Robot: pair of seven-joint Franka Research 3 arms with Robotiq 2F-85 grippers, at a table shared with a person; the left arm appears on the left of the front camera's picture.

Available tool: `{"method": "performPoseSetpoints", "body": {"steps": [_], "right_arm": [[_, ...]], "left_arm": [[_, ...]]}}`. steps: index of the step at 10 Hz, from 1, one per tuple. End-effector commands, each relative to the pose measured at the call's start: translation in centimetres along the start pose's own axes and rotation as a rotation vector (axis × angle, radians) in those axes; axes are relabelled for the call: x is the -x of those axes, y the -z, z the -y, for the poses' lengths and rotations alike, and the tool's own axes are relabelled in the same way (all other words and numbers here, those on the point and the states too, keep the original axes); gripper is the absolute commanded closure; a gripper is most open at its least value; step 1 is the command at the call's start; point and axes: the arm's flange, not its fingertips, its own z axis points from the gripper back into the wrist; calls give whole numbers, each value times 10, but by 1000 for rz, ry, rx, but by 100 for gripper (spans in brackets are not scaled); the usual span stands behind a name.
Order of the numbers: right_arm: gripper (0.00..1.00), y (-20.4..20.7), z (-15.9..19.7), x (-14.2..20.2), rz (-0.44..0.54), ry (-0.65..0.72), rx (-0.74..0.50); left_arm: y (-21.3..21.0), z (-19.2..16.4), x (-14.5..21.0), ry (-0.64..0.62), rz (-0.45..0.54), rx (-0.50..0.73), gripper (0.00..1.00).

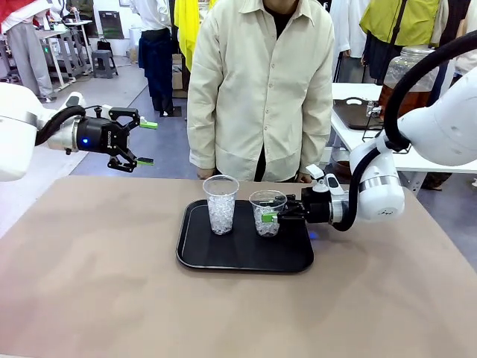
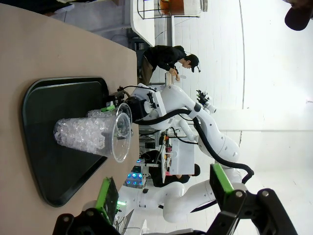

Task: Pour the drink into the iced cup.
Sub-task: Pick up the iced cup indicated by the human and present it to them.

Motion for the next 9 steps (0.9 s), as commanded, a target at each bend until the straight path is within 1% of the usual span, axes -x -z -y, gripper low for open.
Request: {"method": "performPoseSetpoints", "body": {"steps": [1,2,3,5,8,9], "right_arm": [[32,-2,-3,-21,-8,-45,-5],[32,-8,-6,-39,1,-91,5],[32,-16,-6,-59,22,-105,21],[32,-33,0,-104,62,-71,42],[32,-51,15,-160,36,-62,24],[32,-53,21,-172,28,-60,12]], "left_arm": [[-1,2,0,-10,4,-1,0],[-1,2,0,-10,4,-1,0],[-1,2,0,-10,4,-1,0],[-1,2,0,-10,4,-1,0],[-1,2,0,-10,4,-1,0],[-1,2,0,-10,4,-1,0]]}}
